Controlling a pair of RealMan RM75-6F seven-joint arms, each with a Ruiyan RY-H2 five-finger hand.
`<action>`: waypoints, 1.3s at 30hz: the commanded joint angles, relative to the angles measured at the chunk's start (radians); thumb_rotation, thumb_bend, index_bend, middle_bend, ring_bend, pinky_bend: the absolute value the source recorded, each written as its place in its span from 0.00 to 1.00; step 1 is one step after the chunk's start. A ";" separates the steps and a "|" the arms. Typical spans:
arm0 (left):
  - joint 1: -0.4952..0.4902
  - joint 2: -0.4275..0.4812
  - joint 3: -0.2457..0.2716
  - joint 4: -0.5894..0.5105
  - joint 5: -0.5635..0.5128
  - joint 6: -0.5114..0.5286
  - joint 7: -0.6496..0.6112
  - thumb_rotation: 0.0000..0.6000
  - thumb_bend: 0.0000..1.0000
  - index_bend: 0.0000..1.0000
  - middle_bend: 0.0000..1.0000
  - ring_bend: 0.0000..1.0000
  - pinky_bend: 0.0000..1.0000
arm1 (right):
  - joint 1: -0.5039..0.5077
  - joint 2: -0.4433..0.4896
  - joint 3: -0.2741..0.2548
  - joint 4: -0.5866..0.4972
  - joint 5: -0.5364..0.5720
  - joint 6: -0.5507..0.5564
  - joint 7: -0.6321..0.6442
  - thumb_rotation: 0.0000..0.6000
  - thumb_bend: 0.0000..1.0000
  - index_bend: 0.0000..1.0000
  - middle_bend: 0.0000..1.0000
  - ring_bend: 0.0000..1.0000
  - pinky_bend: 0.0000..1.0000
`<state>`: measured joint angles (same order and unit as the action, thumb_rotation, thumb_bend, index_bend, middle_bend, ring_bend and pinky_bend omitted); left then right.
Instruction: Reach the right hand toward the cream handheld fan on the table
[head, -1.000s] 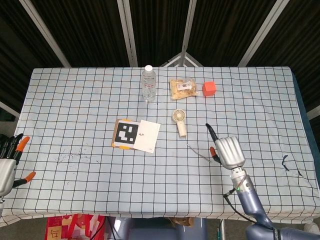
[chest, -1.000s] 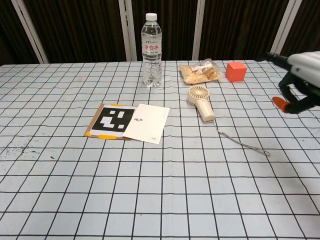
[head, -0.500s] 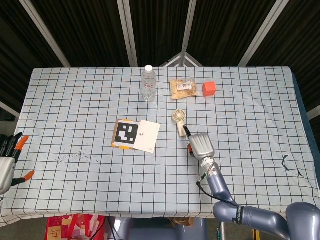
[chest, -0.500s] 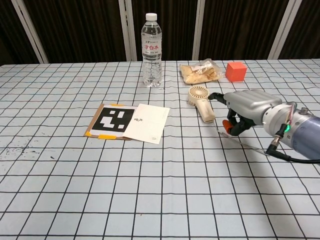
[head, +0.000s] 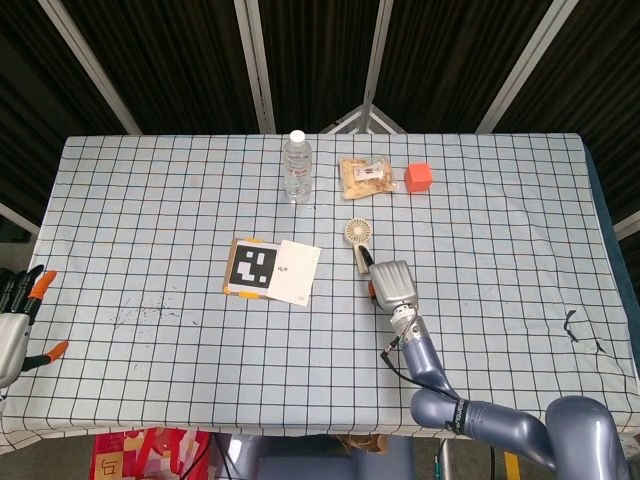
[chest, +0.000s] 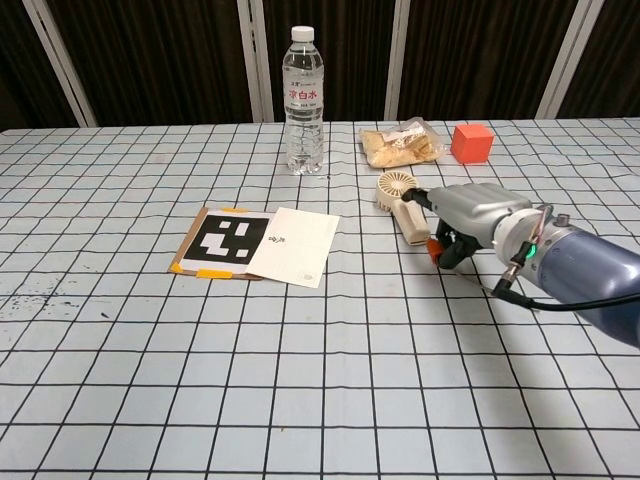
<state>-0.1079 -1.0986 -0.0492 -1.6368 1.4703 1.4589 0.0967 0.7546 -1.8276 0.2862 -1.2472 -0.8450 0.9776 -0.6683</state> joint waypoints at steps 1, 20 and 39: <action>0.000 0.000 0.000 0.000 -0.001 0.000 0.001 1.00 0.09 0.00 0.00 0.00 0.00 | 0.006 -0.005 0.003 0.009 0.005 -0.003 0.005 1.00 0.64 0.00 0.79 0.89 0.95; -0.001 0.002 0.002 -0.004 -0.001 -0.004 -0.003 1.00 0.09 0.00 0.00 0.00 0.00 | 0.015 -0.017 -0.026 0.046 0.033 -0.010 -0.006 1.00 0.66 0.00 0.79 0.89 0.95; -0.003 0.003 0.001 -0.006 -0.007 -0.009 -0.011 1.00 0.09 0.00 0.00 0.00 0.00 | 0.017 -0.033 -0.045 0.055 0.063 -0.002 -0.029 1.00 0.67 0.00 0.79 0.88 0.95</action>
<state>-0.1109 -1.0956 -0.0482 -1.6425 1.4628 1.4498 0.0859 0.7703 -1.8629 0.2388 -1.1877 -0.7787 0.9715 -0.6985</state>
